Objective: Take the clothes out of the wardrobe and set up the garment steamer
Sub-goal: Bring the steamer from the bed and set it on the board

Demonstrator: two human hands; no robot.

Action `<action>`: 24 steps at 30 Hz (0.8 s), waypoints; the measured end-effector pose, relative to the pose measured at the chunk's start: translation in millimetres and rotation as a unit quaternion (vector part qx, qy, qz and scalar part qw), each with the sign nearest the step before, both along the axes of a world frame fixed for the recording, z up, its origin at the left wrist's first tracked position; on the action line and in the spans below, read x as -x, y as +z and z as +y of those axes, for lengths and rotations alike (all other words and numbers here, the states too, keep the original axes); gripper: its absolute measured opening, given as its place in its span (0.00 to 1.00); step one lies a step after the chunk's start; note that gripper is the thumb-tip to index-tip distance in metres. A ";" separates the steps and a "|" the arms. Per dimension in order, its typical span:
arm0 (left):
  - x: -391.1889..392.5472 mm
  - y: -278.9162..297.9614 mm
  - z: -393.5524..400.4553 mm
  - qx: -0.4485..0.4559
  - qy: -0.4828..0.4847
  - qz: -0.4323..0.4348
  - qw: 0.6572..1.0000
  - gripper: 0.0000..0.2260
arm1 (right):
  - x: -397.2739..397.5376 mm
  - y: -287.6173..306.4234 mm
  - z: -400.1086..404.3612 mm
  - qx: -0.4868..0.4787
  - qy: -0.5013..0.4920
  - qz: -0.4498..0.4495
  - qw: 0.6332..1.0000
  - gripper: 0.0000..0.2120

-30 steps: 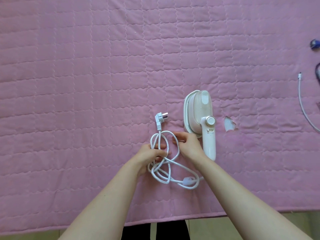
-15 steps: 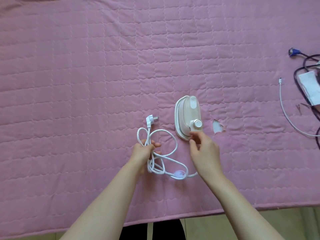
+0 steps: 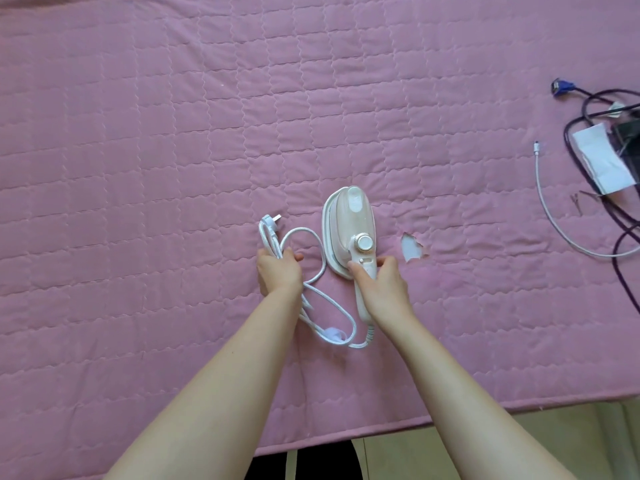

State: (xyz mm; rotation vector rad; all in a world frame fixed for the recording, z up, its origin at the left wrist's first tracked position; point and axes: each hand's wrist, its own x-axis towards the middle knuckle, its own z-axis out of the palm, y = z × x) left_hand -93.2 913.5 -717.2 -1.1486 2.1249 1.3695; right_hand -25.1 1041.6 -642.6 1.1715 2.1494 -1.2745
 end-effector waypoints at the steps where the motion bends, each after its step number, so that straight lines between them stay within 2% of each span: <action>1: 0.2 -4.1 1.3 -0.008 0.007 -0.007 1.000 0.08 | -1.3 -0.9 1.0 -0.001 -0.001 0.011 1.000 0.17; 3: -2.6 -11.5 4.7 -0.036 0.029 -0.009 0.999 0.10 | -5.5 -2.0 4.3 -0.016 -0.006 0.031 0.999 0.14; 7: -8.6 -5.6 17.1 -0.064 0.050 -0.013 0.997 0.06 | -13.7 -1.1 13.9 -0.039 0.003 0.061 0.997 0.13; 11: -4.7 0.4 31.2 -0.168 0.078 -0.054 0.981 0.12 | -18.8 -3.0 23.0 -0.021 0.014 0.077 0.997 0.12; 15: -1.5 4.1 43.0 -0.250 0.080 -0.076 0.962 0.13 | -20.5 -4.9 29.5 -0.007 0.017 0.075 0.997 0.13; 21: -5.1 -0.1 45.6 -0.162 -0.022 -0.088 0.983 0.19 | -22.7 -2.3 33.1 -0.016 0.010 0.077 0.997 0.12; 24: -7.2 -1.0 44.1 -0.171 -0.025 -0.068 0.983 0.20 | -23.3 2.1 35.7 -0.033 0.003 0.077 0.997 0.12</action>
